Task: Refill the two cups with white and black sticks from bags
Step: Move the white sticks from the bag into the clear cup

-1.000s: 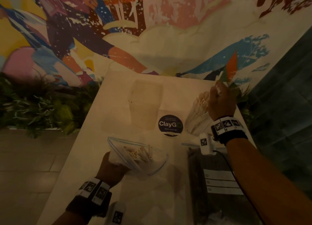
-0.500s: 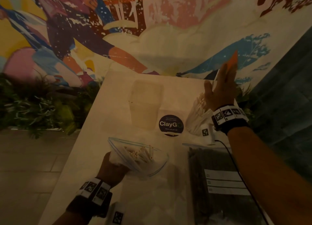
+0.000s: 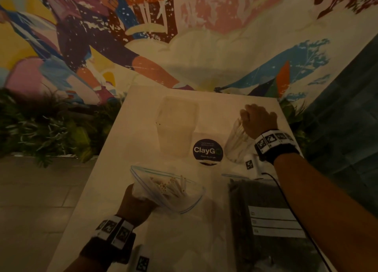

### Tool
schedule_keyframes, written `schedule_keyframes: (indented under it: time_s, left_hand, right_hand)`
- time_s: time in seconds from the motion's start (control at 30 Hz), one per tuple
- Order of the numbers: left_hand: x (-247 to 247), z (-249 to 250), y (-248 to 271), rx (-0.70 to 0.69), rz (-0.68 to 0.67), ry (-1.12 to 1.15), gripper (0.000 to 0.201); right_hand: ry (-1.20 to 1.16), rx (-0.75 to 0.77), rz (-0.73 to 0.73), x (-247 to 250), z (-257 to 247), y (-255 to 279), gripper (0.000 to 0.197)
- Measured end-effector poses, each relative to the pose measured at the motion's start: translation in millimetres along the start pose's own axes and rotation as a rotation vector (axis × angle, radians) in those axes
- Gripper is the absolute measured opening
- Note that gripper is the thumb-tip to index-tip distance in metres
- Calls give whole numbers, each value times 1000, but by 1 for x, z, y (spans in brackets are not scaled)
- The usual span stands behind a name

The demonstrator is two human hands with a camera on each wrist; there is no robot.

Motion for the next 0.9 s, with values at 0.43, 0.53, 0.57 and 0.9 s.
schedule_keyframes:
  time_s: [0.43,0.53,0.57,0.9]
  left_hand:
    - [-3,6,-1,-4,-21,-30,41]
    - [-1,4,0,-2,-16,-54,37]
    - [0,2,-1,3,-11,-53,36]
    - [-1,5,3,17,8,-30,39]
  right_hand:
    - [-69,-40,275,4,-5,18,33]
    - [102,2,87,-10,-10,10,48]
    - [125,5,20,-14,-10,7,54]
    - [-488,270,364,51,-63,101,49]
Point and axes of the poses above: each hand's wrist, its own y-axis away from the middle knuckle, its own x-axis out of the back of the hand, z = x × y, the point moved 9 cm from there along -y, towards the middle knuckle, and after that the axes turned 11 degrees about y, right-handed, at the moved point
